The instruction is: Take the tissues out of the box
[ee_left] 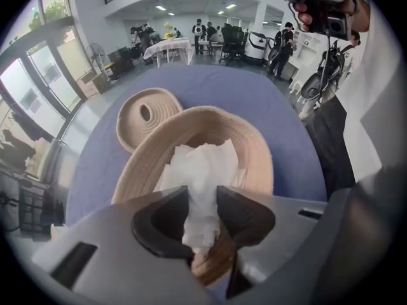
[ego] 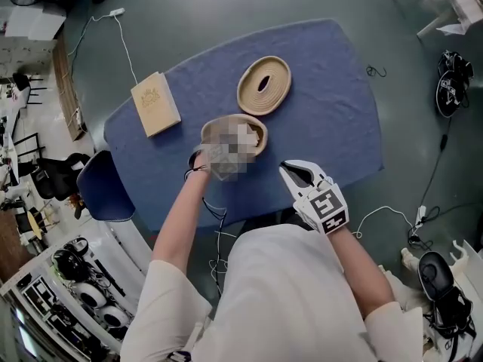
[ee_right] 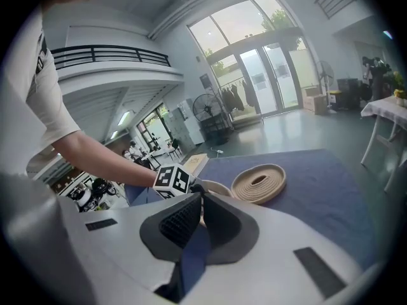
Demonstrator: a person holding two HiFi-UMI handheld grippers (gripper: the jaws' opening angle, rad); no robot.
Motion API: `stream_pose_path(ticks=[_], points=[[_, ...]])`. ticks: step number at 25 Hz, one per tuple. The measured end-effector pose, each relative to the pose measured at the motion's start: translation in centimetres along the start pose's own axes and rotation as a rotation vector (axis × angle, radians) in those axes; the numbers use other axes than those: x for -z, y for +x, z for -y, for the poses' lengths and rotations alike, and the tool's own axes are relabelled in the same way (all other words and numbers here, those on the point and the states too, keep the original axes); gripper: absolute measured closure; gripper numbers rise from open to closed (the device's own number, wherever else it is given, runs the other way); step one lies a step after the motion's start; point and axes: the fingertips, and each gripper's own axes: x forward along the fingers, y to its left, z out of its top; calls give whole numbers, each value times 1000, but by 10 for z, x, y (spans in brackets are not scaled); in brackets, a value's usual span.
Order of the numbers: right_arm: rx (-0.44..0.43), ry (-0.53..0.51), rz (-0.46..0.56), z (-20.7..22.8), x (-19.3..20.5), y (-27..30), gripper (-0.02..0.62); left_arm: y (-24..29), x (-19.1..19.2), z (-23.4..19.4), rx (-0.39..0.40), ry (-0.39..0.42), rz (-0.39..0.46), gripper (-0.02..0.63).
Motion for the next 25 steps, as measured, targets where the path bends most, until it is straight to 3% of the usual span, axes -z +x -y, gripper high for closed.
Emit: stream_pose_path(ticks=[6, 17, 25], points=[[6, 16, 2, 3, -1, 3, 560, 7, 5, 0, -35, 7, -14, 570], [10, 14, 12, 3, -12, 8, 560, -37, -10, 4, -61, -158, 187, 583], [5, -3, 7, 0, -16, 8, 560, -61, -7, 1, -101, -356, 347, 584]])
